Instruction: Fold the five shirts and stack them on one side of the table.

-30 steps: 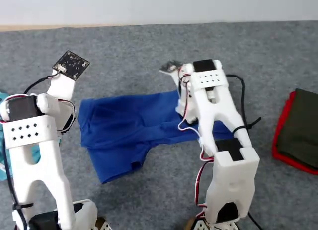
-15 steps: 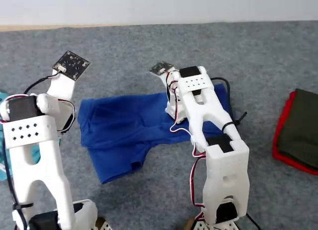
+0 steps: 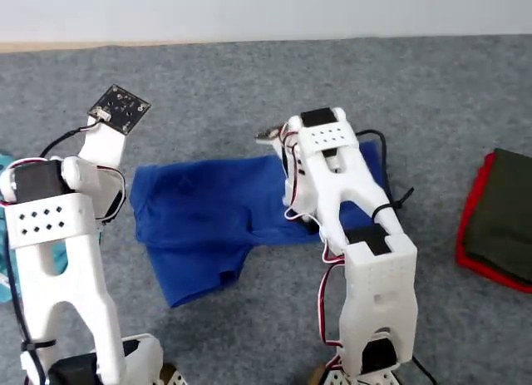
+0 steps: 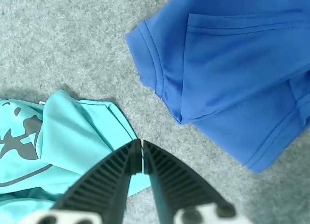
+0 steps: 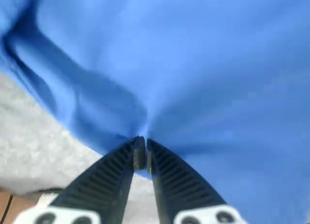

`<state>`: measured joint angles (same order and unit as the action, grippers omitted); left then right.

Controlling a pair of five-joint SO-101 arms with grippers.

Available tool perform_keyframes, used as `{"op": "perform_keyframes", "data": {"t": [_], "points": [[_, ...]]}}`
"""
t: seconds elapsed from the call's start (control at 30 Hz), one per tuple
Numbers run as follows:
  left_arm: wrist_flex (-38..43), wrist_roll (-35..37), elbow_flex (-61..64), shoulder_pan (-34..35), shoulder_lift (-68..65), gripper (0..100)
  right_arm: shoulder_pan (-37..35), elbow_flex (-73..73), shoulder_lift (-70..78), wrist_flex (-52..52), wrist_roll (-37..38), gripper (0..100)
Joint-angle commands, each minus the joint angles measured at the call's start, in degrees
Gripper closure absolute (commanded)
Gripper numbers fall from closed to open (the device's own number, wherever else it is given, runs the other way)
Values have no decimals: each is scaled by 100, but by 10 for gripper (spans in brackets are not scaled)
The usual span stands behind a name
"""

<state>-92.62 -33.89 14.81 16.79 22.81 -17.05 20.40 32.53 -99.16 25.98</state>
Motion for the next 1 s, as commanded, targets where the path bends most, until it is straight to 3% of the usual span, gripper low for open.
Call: {"op": "perform_keyframes", "data": {"t": [0.0, 0.17, 0.43, 0.7, 0.97], "points": [[70, 18, -163, -18, 202, 991, -57, 624, -154, 215, 44, 987], [62, 18, -163, -18, 202, 991, -22, 492, -48, 347, 44, 987], [35, 18, -163, 18, 202, 991, 198, 62, 312, -338, 44, 987], [-105, 79, -189, 35, 211, 991, 523, 44, -655, -347, -510, 987], [-141, 1521, -189, 299, 211, 991, 1130, 35, -444, -31, -1424, 987]]}}
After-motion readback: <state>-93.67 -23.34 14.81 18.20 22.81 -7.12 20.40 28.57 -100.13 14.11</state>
